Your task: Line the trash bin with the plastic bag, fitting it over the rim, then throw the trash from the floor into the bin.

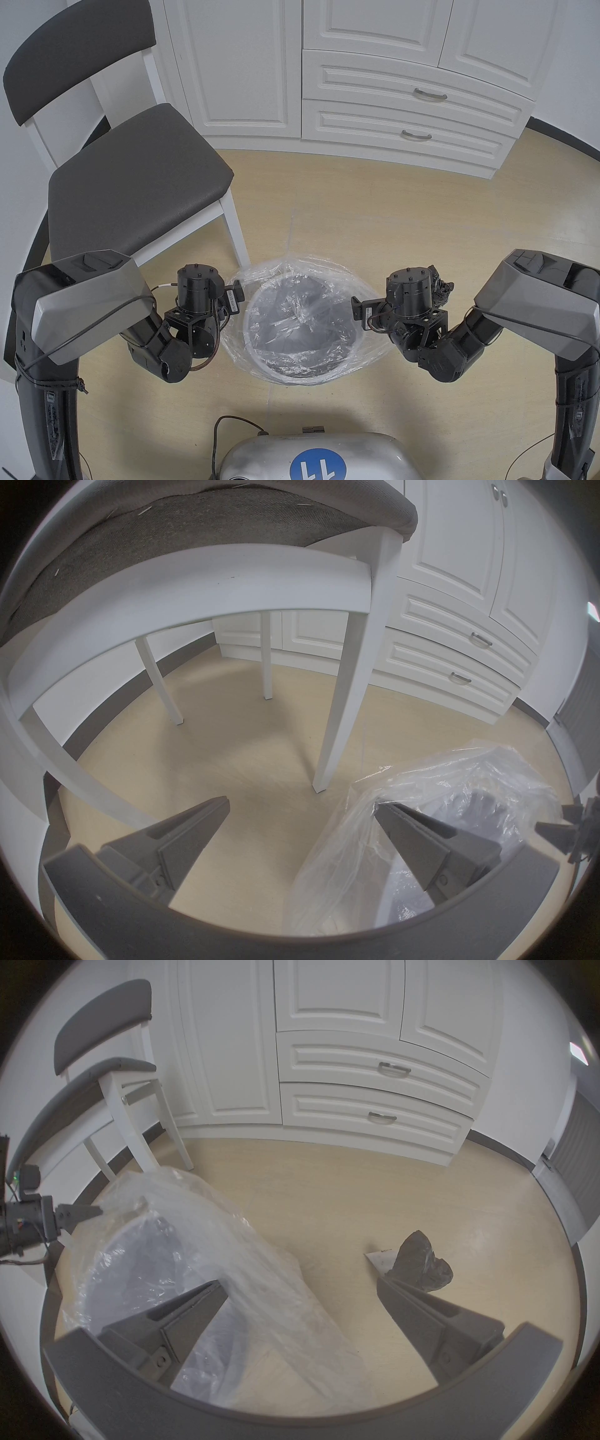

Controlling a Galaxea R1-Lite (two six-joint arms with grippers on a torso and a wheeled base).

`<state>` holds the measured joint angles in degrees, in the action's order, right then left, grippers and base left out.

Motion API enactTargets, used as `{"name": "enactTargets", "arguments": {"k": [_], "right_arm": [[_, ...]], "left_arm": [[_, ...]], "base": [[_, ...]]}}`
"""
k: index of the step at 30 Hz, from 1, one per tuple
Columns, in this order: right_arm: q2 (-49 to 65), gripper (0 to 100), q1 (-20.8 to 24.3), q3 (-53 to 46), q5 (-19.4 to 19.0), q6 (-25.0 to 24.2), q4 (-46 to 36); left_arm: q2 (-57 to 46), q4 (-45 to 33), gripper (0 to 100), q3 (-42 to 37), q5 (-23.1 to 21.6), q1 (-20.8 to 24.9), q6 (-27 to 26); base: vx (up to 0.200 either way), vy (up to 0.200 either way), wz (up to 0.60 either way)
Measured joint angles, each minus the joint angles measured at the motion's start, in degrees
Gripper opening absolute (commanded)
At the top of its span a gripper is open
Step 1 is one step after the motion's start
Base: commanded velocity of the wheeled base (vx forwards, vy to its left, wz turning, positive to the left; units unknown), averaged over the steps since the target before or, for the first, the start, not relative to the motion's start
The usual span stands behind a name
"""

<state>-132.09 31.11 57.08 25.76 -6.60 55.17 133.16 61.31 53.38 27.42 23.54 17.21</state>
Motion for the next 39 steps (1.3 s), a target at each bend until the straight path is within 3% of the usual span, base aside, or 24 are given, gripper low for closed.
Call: {"name": "enactTargets", "arguments": {"k": [10, 29, 39], "right_arm": [[-3.36, 100, -1.13, 7.42, 1.26, -5.28, 0.71], [-5.42, 100, -2.32, 10.09, 0.73, -5.56, 3.73], [-10.39, 100, -5.57, 15.71, -1.18, -9.39, 4.46]], "left_arm": [[-0.16, 0.05, 100, 0.13, 0.00, 0.02, 0.09], [3.28, 2.83, 100, 3.93, -0.11, -0.39, 0.18], [7.55, 1.37, 100, 10.51, -0.11, -1.79, 0.13]], "base": [[0.000, 0.000, 0.00], [0.000, 0.000, 0.00], [0.000, 0.000, 0.00]]}}
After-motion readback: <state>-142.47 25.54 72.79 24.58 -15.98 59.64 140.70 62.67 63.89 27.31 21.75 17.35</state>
